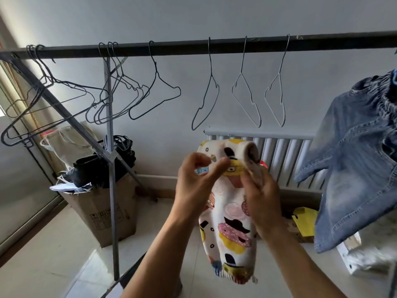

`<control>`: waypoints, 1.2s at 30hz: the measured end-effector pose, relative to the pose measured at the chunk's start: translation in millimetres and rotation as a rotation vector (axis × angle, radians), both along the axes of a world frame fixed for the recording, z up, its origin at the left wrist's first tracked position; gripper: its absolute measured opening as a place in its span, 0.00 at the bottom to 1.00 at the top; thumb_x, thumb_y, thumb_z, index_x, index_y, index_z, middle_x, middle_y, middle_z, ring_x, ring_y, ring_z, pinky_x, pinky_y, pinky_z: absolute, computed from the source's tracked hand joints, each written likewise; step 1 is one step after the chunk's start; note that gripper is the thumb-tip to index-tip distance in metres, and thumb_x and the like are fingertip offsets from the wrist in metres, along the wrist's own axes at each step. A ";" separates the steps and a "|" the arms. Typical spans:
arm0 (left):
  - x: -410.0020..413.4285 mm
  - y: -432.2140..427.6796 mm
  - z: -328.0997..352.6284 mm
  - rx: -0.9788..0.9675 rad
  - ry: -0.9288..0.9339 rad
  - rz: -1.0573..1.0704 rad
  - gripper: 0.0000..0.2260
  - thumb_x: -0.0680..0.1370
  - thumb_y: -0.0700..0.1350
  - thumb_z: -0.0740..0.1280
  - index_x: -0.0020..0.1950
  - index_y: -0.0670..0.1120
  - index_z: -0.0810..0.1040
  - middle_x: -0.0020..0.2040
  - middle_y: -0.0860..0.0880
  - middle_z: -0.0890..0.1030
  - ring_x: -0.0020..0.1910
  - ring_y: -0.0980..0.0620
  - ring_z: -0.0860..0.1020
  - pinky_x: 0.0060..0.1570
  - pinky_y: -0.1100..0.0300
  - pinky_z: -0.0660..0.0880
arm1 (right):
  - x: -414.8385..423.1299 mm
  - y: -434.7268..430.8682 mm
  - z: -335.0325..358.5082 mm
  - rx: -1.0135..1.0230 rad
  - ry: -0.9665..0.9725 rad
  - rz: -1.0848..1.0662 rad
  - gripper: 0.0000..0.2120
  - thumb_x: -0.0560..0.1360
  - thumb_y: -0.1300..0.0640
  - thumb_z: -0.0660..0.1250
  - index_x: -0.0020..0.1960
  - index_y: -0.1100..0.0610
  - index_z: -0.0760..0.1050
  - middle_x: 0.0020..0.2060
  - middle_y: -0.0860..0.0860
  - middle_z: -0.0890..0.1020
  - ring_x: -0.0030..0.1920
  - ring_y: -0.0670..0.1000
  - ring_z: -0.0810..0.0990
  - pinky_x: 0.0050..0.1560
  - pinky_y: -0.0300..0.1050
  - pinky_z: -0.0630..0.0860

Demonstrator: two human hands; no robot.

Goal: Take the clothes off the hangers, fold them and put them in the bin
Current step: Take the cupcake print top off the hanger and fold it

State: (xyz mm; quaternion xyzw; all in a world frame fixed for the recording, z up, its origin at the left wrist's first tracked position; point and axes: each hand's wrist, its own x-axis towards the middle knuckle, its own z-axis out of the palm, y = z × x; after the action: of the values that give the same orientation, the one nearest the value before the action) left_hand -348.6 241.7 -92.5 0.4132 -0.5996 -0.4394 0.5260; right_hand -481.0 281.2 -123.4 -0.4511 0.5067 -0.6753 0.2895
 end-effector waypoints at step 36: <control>50.6 9.6 -33.7 0.056 0.209 -0.299 0.35 0.71 0.29 0.72 0.71 0.59 0.68 0.54 0.43 0.83 0.50 0.39 0.83 0.46 0.46 0.81 | -13.0 9.1 4.7 0.177 -0.269 0.205 0.31 0.69 0.54 0.73 0.69 0.41 0.68 0.57 0.51 0.80 0.55 0.54 0.82 0.47 0.51 0.82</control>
State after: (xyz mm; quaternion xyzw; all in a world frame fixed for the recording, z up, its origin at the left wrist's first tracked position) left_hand -298.0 251.3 -126.2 0.2859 -0.5839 -0.5698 0.5026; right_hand -494.0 290.3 -118.7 -0.3788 0.4723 -0.6491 0.4605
